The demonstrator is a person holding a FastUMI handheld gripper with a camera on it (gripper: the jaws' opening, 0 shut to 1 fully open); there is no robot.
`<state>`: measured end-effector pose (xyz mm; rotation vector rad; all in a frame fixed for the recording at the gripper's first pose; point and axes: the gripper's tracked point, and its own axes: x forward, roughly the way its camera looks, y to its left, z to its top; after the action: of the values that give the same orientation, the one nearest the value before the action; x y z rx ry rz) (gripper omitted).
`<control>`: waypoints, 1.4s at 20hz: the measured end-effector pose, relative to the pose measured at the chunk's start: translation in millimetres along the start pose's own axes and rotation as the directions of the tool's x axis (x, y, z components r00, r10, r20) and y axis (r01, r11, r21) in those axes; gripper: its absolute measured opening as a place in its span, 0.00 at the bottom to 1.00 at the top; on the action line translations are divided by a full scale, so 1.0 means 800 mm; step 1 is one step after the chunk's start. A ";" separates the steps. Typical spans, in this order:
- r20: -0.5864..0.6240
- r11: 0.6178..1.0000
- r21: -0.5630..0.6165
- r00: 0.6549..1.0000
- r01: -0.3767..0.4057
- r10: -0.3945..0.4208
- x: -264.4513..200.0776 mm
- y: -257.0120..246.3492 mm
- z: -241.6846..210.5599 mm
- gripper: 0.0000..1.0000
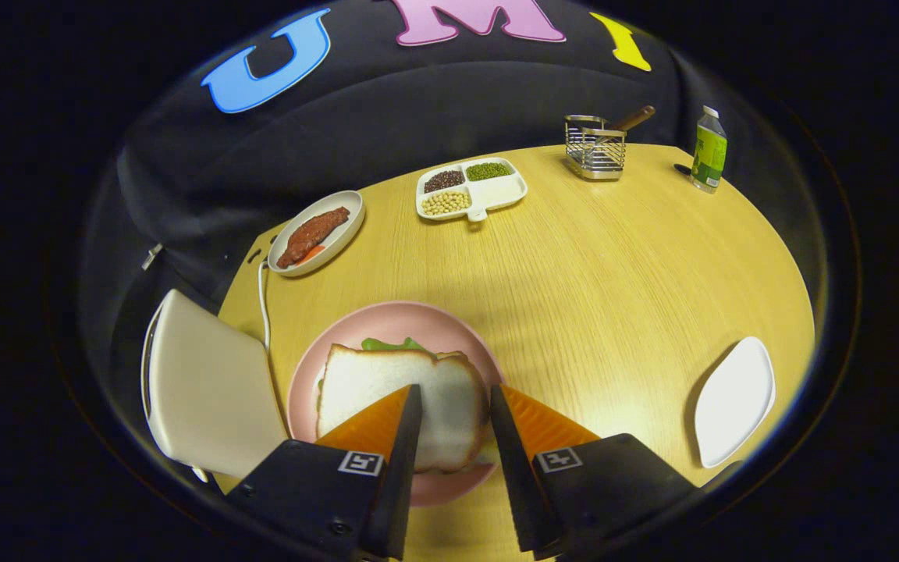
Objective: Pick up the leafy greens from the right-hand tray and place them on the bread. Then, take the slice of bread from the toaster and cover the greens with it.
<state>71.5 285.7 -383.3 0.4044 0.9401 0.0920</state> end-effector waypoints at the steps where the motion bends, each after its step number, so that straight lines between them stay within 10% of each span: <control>1: 0.010 1.000 -0.022 1.000 -0.003 0.004 -0.003 0.002 0.003 0.63; 8: 0.185 0.979 -0.176 0.973 -0.103 0.136 -0.071 0.027 0.050 0.98; 28: 0.533 0.876 -0.473 0.758 -0.101 0.375 -0.364 -0.046 0.179 0.99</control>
<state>10.0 136.4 -99.8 0.1293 0.1924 0.3769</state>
